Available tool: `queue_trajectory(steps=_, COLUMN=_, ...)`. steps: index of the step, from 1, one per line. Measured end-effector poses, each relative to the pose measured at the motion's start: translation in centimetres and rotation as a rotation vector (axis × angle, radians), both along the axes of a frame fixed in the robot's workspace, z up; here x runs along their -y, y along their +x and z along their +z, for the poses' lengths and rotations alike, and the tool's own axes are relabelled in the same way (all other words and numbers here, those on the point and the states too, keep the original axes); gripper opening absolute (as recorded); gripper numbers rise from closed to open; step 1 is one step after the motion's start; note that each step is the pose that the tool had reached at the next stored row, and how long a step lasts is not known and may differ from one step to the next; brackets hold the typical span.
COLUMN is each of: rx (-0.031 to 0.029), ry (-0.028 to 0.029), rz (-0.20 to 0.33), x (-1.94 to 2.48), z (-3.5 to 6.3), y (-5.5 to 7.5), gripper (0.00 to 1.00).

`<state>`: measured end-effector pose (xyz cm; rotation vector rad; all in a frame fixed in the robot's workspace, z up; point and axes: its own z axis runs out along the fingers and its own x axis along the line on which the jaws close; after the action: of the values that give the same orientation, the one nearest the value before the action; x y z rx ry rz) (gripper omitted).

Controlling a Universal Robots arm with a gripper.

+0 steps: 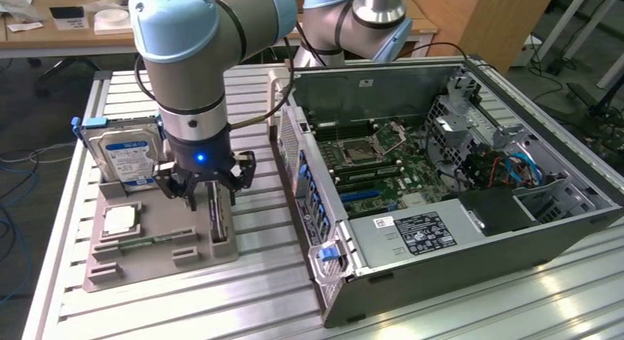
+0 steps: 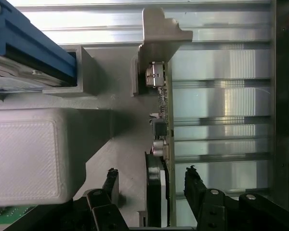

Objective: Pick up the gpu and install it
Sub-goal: 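Pick up the gpu and move the gpu toward the slot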

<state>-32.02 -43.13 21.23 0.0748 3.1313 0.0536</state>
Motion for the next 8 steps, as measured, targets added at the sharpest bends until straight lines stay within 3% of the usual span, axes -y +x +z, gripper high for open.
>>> queue_trajectory(steps=6, rx=0.0001, ry=-0.0021, rz=0.000, x=0.00, z=-0.02, y=0.00, gripper=0.65)
queue_trajectory(steps=7, rx=0.0003, ry=-0.0018, rz=0.000, x=-0.01, z=-0.08, y=0.01, gripper=0.58)
queue_trajectory(steps=8, rx=0.0004, ry=-0.0018, rz=0.000, x=-0.01, z=-0.17, y=0.01, gripper=0.58)
